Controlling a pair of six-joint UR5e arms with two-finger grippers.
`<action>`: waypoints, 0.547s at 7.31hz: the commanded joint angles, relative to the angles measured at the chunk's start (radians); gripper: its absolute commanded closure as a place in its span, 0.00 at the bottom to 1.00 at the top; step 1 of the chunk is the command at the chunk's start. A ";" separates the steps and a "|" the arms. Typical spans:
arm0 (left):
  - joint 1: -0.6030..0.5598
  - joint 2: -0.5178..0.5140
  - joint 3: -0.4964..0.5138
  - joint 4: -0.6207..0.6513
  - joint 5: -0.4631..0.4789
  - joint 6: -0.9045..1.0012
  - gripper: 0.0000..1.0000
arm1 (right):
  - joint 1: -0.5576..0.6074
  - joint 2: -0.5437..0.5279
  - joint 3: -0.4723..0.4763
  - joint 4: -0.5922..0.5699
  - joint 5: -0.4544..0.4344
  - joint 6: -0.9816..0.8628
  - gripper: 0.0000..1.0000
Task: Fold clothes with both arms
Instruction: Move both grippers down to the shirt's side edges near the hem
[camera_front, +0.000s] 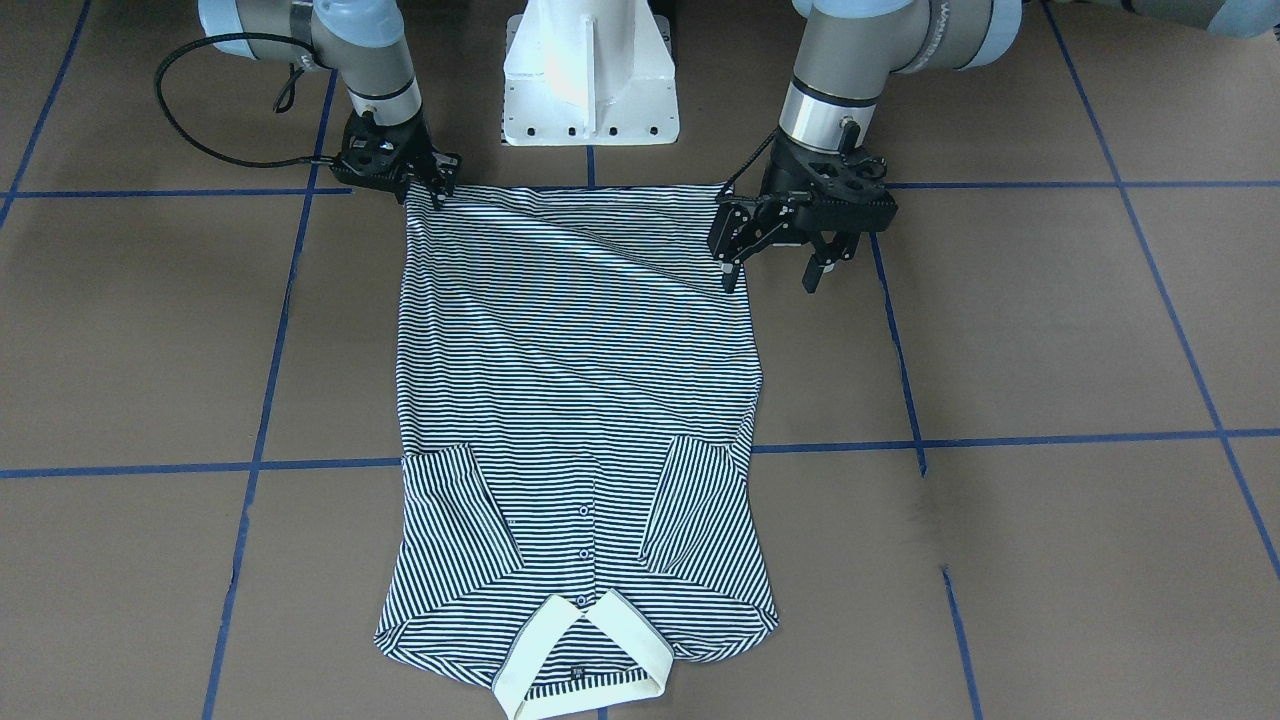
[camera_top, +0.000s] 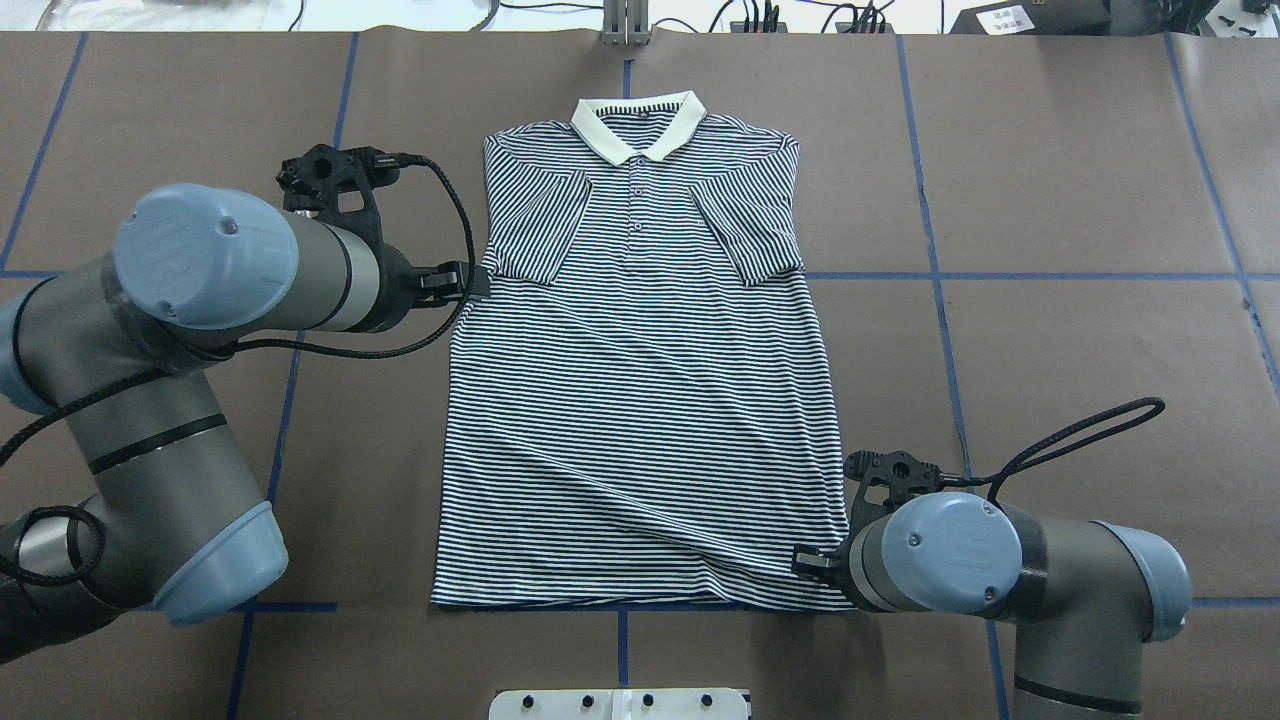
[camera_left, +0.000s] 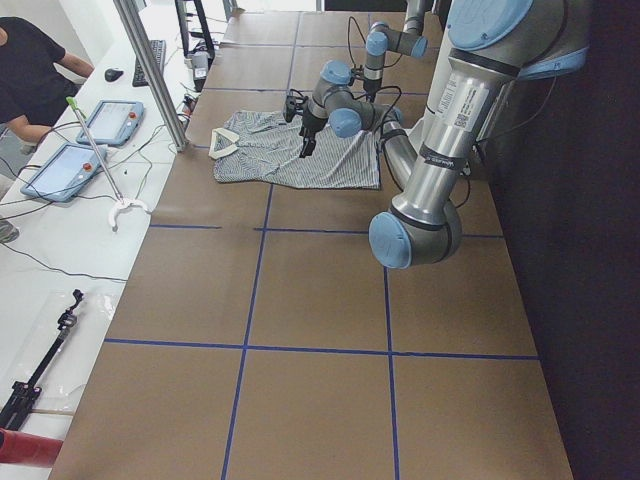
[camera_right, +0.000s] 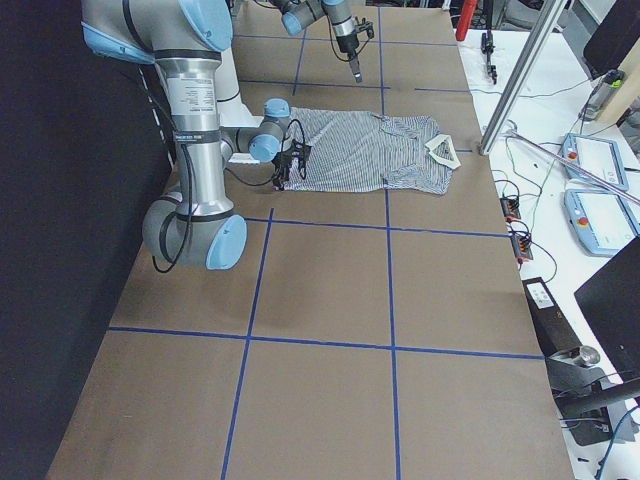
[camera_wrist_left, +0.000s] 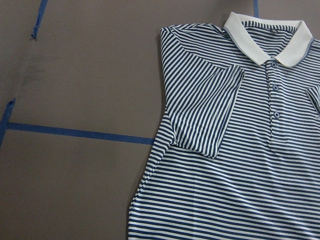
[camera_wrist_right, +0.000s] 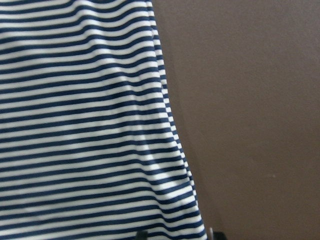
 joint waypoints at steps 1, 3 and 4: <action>0.000 -0.001 -0.002 0.000 0.000 0.000 0.00 | -0.001 0.002 0.005 0.001 -0.010 0.001 1.00; 0.000 -0.001 0.001 0.000 0.000 -0.005 0.00 | -0.001 0.004 0.007 0.001 -0.010 0.006 1.00; -0.002 0.007 -0.007 0.003 0.000 -0.020 0.00 | -0.002 0.013 0.013 0.001 -0.012 0.018 1.00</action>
